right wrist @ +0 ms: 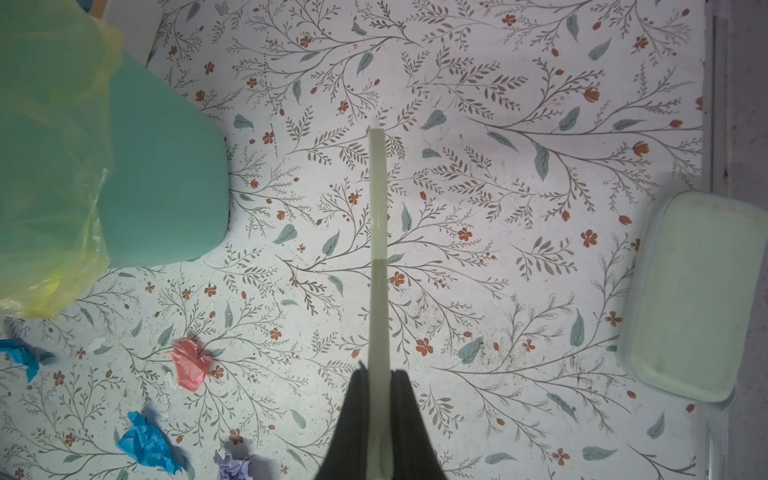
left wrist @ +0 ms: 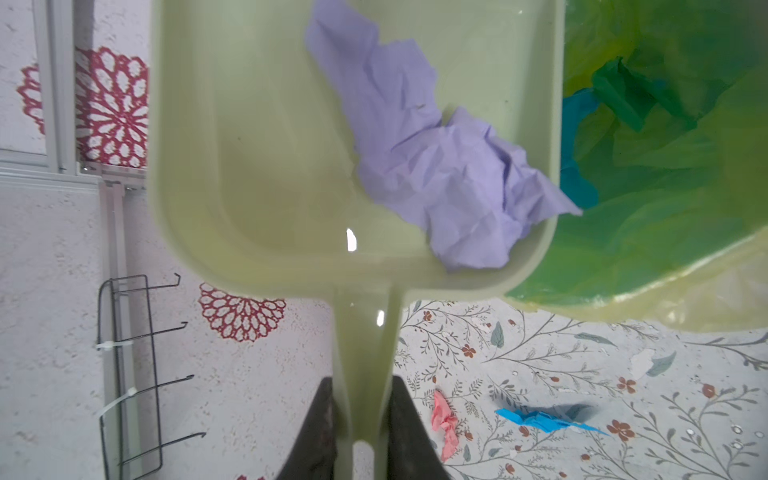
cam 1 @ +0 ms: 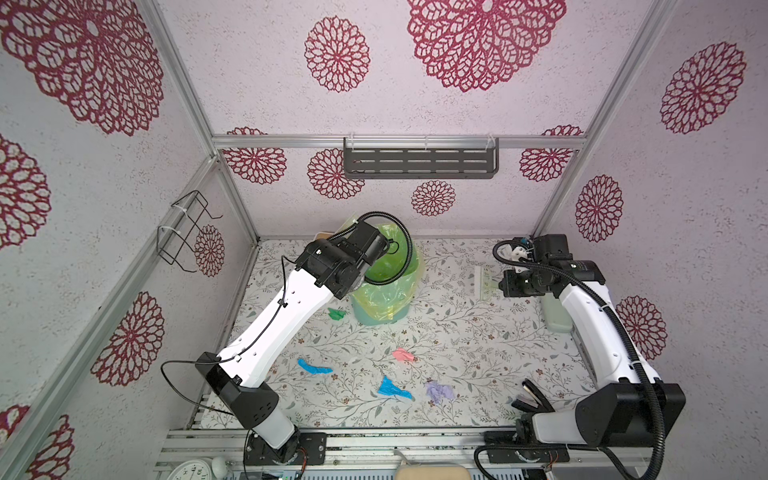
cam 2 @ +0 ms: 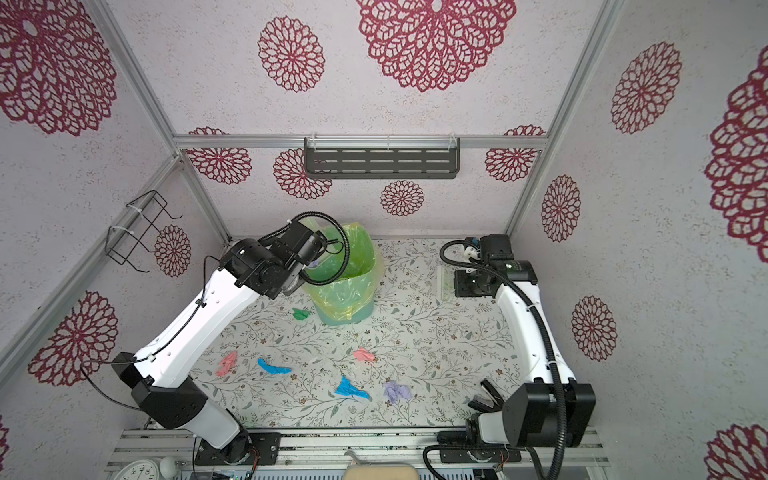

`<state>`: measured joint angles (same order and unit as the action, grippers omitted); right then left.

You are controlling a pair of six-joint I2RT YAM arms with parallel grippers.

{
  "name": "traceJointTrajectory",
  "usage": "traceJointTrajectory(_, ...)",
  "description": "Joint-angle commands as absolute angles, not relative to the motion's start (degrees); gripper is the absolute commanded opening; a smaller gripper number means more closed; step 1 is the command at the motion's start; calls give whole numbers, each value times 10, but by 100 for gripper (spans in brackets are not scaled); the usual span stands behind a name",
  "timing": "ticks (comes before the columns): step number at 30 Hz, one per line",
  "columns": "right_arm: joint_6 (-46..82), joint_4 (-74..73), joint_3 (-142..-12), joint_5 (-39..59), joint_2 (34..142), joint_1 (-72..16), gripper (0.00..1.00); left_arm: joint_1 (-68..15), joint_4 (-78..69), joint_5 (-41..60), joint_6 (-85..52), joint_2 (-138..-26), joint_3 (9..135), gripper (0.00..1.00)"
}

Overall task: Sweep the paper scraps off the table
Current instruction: 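Tip the dustpan over the bin with the left gripper to drop the purple scrap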

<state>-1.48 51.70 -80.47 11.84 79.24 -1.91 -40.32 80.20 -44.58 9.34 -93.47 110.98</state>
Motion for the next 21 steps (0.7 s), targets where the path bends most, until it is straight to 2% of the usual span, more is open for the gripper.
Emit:
traceJointTrajectory(1, -19, 520, -824, 138, 794, -14, 0, -416, 776, -512, 122, -942, 1091, 10)
traceJointTrajectory(8, -18, 520, -820, 144, 793, -15, 0, -440, 732, -590, 162, -928, 1031, 10)
traceJointTrajectory(21, -16, 523, -820, 153, 796, -16, 0, -465, 626, -663, 252, -907, 953, 10)
